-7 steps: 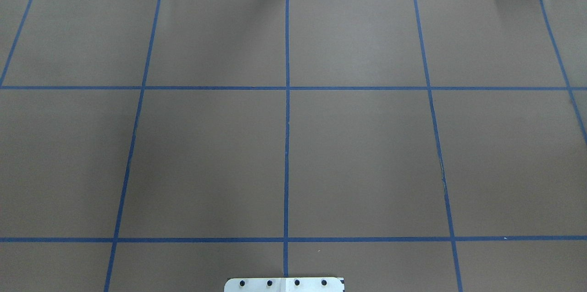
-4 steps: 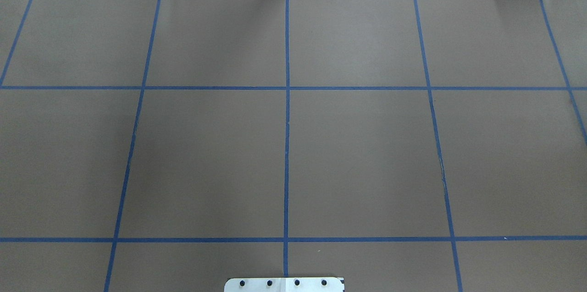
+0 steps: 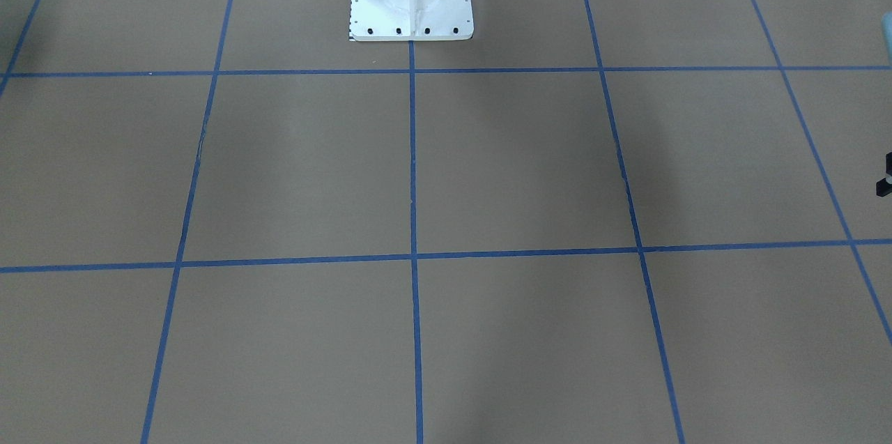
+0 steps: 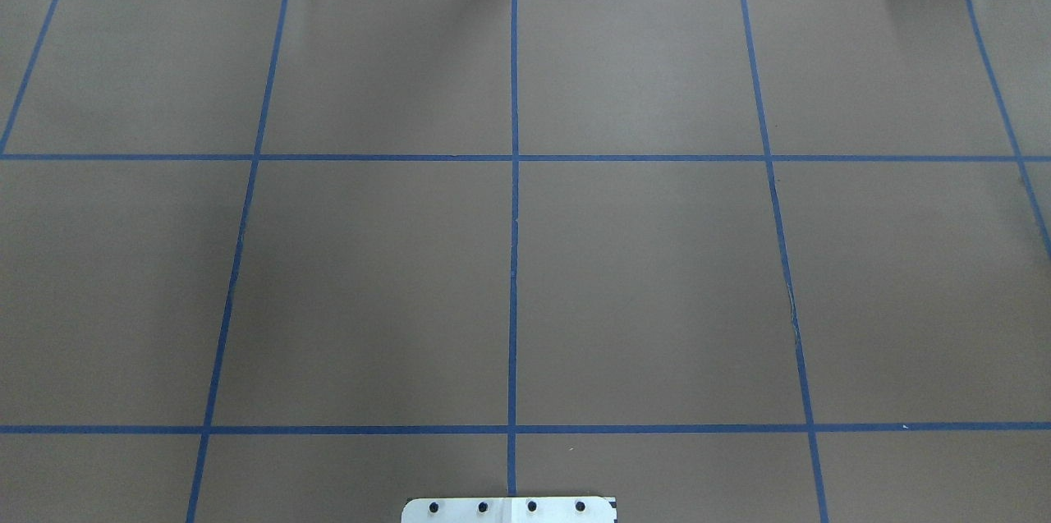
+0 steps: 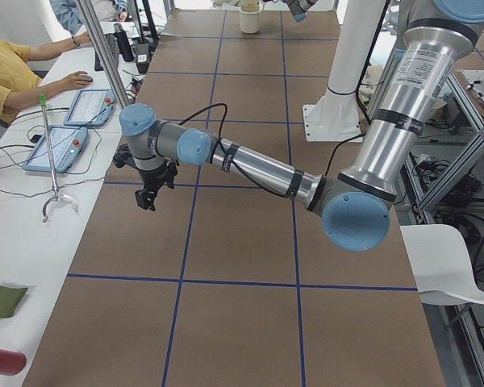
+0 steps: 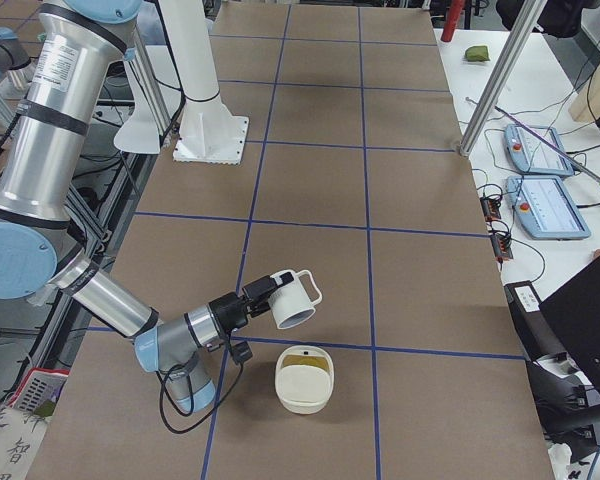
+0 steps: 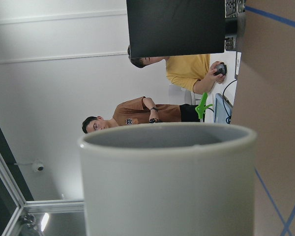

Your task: Left arm hands cup to right arm to dump lemon

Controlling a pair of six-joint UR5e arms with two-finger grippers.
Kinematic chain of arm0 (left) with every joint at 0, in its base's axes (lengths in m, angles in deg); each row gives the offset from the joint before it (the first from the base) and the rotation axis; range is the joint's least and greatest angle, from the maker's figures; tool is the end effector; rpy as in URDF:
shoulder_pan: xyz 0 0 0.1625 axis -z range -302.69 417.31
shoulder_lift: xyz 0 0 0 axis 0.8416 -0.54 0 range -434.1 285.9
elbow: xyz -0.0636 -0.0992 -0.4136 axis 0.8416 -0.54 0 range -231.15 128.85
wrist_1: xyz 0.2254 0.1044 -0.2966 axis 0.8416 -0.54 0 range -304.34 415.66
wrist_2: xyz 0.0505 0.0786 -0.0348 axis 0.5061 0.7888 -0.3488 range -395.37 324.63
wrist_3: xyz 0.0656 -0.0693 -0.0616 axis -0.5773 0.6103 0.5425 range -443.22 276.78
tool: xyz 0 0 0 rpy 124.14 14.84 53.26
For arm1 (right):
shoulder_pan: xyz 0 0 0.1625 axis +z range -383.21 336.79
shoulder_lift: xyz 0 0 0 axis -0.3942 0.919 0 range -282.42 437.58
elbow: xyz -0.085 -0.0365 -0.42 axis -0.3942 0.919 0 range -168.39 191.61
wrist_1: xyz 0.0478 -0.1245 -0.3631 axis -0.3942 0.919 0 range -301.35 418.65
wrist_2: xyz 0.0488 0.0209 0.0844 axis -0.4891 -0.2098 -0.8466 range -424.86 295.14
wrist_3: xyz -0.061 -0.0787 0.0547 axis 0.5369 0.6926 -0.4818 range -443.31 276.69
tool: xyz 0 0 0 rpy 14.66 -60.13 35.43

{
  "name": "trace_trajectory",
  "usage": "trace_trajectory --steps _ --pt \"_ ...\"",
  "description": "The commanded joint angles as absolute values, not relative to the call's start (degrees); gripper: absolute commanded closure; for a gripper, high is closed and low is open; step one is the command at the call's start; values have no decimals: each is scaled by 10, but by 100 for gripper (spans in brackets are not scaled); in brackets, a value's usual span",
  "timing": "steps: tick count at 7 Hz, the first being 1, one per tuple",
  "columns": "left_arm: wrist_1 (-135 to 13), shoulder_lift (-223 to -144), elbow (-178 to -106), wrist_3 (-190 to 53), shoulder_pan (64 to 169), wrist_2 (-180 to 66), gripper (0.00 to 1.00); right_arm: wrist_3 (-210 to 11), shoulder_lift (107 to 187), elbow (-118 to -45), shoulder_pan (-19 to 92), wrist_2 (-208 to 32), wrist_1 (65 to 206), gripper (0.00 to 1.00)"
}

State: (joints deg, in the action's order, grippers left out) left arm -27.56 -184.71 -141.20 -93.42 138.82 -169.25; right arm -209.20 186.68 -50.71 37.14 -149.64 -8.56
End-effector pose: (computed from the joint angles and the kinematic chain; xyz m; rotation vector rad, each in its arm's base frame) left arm 0.0357 -0.6091 0.4924 0.2433 0.7637 0.4016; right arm 0.0362 -0.2268 0.7006 0.5155 -2.0601 1.1622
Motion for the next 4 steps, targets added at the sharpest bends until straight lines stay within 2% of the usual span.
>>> trace_trajectory --steps 1,4 --pt "-277 -1845 -1412 -934 1390 -1693 0 -1893 1870 -524 372 -1544 -19 100" --pt "-281 -1844 -1414 -934 1390 -1698 0 -1595 1872 -578 372 -1592 124 100"
